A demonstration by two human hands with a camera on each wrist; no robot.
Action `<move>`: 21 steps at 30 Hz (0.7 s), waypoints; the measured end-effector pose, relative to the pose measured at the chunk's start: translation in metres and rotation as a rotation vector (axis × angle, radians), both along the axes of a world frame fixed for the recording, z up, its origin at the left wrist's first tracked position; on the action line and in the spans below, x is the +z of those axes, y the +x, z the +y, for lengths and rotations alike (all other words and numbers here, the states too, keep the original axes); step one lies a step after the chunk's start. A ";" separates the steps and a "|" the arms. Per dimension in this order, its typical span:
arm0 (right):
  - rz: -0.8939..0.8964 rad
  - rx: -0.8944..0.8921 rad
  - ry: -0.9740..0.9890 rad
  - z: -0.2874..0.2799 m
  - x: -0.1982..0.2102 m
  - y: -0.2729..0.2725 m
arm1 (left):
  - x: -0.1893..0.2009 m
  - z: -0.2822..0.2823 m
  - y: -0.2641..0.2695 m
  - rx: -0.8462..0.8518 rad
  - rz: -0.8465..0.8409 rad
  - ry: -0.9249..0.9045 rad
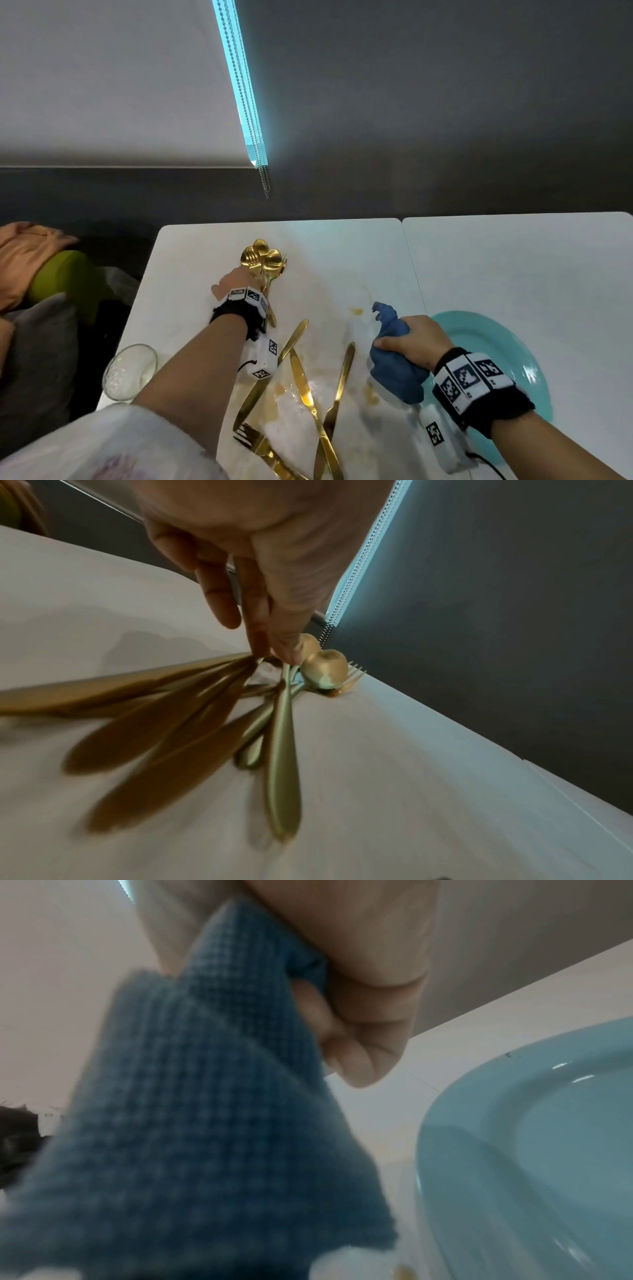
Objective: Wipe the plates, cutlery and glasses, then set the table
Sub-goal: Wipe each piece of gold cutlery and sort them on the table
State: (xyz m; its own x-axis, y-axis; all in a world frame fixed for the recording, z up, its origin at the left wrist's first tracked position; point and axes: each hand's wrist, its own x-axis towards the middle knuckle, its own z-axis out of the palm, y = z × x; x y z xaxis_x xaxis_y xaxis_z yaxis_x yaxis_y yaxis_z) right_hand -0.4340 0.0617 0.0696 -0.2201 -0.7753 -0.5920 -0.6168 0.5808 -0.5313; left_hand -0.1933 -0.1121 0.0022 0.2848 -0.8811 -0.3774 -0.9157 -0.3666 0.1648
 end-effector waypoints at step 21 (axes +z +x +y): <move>-0.032 0.175 0.002 0.052 -0.008 0.015 | -0.014 0.233 -0.045 -0.051 0.107 0.315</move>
